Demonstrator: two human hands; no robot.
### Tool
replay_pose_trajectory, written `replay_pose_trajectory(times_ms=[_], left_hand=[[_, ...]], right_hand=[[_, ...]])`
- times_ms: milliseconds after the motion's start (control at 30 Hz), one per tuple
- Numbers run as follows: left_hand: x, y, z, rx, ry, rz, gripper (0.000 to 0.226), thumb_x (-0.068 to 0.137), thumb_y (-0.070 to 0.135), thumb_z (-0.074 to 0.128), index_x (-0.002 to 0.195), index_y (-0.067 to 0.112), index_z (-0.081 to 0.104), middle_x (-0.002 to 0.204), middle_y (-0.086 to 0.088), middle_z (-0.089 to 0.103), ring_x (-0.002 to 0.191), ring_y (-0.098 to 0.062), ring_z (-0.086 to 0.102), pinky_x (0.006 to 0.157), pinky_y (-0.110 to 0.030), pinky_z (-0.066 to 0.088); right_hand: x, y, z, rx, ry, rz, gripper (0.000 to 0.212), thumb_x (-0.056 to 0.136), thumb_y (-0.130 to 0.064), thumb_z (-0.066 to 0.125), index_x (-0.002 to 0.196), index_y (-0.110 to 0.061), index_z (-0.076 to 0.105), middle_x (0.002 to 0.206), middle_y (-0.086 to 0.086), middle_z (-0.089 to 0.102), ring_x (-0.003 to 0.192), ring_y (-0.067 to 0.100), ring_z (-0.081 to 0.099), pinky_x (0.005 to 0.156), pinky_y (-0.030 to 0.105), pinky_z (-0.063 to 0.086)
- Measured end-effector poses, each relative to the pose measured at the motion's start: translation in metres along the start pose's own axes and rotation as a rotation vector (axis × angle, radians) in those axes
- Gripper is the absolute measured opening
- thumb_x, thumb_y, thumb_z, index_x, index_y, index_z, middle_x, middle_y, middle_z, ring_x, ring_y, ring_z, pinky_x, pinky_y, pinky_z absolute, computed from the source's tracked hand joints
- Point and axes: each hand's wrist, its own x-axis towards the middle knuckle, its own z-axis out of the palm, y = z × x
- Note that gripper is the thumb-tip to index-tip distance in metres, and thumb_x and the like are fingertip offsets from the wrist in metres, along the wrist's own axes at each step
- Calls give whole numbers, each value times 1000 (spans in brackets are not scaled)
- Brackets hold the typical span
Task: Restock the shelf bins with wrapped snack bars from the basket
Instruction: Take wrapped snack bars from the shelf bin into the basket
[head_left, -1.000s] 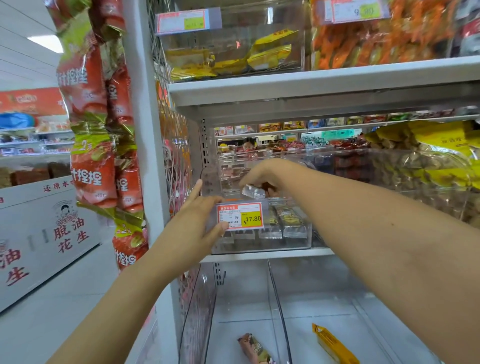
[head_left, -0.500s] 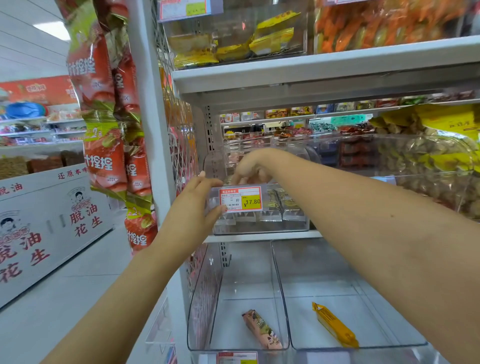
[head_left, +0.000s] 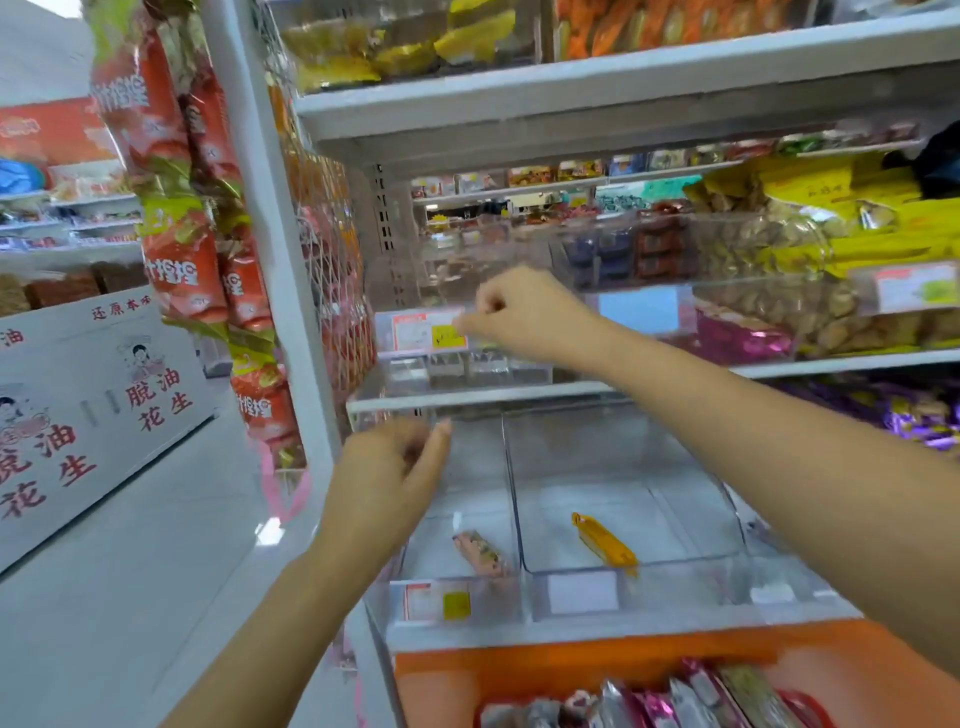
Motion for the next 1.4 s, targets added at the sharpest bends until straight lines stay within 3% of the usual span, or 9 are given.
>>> replay_pose_trajectory(times_ms=[267, 367, 500, 667, 833, 967, 1133, 1267, 1400], left_hand=[[-96, -9, 75, 74, -896, -218, 28, 89, 32, 63, 70, 20, 46, 71, 1, 52, 61, -8, 46, 55, -20, 35], [-132, -15, 103, 152, -1081, -225, 23, 85, 22, 64, 73, 24, 45, 76, 5, 47, 69, -12, 44, 57, -25, 33], [-174, -20, 124, 221, -1160, -242, 26, 87, 8, 54, 64, 17, 46, 74, -4, 52, 79, -25, 56, 61, -24, 33], [-199, -33, 130, 284, -1088, -443, 34, 85, 13, 60, 57, 12, 40, 60, -7, 44, 59, -19, 42, 53, -25, 30], [-202, -20, 137, 382, -1059, -611, 44, 80, 43, 71, 66, 12, 45, 61, 0, 48, 52, -8, 45, 58, -23, 42], [-208, -12, 141, 401, -1050, -591, 45, 77, 44, 75, 67, 10, 47, 66, -2, 46, 55, -11, 44, 57, -23, 40], [-177, -19, 132, 1, -1082, -936, 38, 74, 31, 81, 66, 6, 54, 55, -4, 60, 42, -10, 59, 46, -19, 51], [-147, -30, 111, -730, -996, -1141, 59, 63, 26, 80, 110, -3, 59, 106, -15, 68, 96, -26, 67, 87, -37, 55], [-136, -23, 90, -1217, -923, -1114, 45, 59, 20, 88, 95, 3, 68, 94, -14, 67, 81, -23, 68, 72, -35, 59]], right_hand=[[-152, 52, 51, -196, -499, 232, 8, 87, -15, 63, 91, -14, 56, 98, 6, 62, 90, 20, 55, 69, 25, 39], [-202, 81, 79, -190, -648, 313, 27, 87, 6, 50, 113, 1, 54, 125, 16, 53, 113, 26, 51, 73, 20, 36], [-251, 104, 115, -144, -720, 446, 28, 86, 10, 45, 110, -2, 54, 127, 18, 48, 110, 28, 50, 80, 32, 43], [-282, 105, 151, -1, -687, 654, 47, 91, -2, 51, 136, -1, 38, 123, 13, 48, 96, 22, 52, 53, 21, 35], [-292, 104, 175, -2, -664, 864, 72, 90, -35, 61, 144, 0, 28, 135, 16, 49, 114, 27, 56, 76, 29, 47], [-291, 106, 184, 46, -613, 931, 23, 85, -21, 62, 74, -11, 45, 78, 3, 53, 67, 16, 59, 47, 23, 39], [-290, 109, 173, 254, -618, 1020, 22, 80, -17, 69, 75, -10, 49, 74, 1, 54, 60, 12, 53, 54, 22, 48], [-287, 116, 156, 602, -544, 1123, 36, 76, -19, 70, 99, -6, 46, 74, 3, 53, 50, 12, 43, 45, 22, 38], [-277, 108, 133, 779, -487, 1036, 21, 82, -21, 69, 90, -7, 55, 56, -6, 52, 39, 6, 40, 40, 18, 30]])
